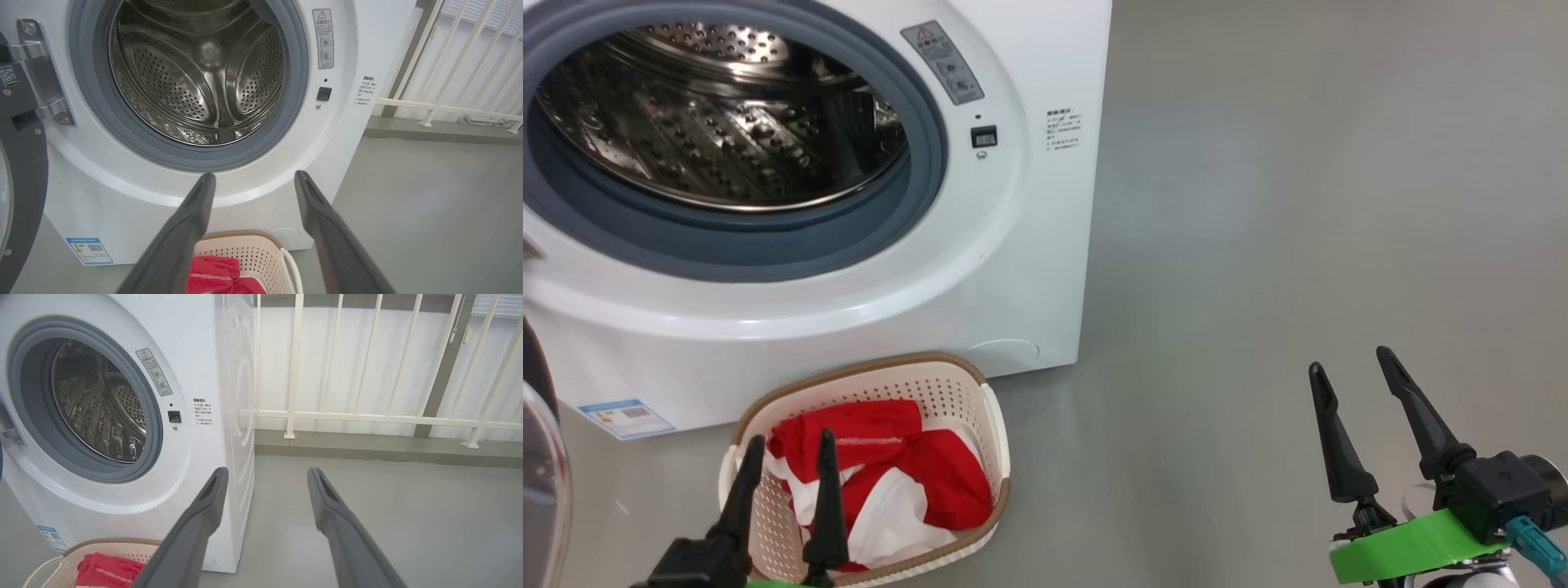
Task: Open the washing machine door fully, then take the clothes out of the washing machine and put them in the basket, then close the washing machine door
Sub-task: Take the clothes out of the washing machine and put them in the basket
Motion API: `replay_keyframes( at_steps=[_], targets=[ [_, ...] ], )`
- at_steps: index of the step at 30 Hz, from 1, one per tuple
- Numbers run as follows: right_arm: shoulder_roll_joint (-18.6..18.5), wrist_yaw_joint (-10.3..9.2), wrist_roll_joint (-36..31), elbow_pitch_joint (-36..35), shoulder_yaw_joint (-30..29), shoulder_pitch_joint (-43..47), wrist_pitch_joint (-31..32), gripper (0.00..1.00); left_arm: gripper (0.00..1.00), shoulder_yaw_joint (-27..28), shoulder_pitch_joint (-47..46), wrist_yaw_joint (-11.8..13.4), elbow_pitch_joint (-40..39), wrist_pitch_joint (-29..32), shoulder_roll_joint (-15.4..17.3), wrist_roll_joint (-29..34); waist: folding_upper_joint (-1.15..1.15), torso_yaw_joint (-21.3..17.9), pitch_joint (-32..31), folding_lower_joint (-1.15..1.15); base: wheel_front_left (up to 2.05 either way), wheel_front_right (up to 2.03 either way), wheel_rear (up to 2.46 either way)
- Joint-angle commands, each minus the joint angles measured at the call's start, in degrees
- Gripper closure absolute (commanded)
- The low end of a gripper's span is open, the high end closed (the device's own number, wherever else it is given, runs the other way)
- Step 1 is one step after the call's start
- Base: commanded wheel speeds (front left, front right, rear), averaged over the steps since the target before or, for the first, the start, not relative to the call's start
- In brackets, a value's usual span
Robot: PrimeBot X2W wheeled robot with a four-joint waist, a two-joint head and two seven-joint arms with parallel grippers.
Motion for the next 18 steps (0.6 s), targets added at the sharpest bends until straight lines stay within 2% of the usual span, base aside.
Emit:
replay_keyframes(
  at_steps=[1,18],
  targets=[
    [-0.73,0.35,-0.37,-1.56,0.84,0.18,-0.37,0.0,0.0,2.34,0.5,0.53,-2.04,-0.68,1.1,0.92,0.0,0.03,-1.13,0.0,0.0,0.0,0.0],
    [-0.73,0.35,-1.56,-2.37,-0.12,4.74,-0.37,0.0,0.0,2.98,5.75,0.79,-3.08,-0.69,0.2,1.61,0.0,0.69,-6.36,0.0,0.0,0.0,0.0]
  ],
)
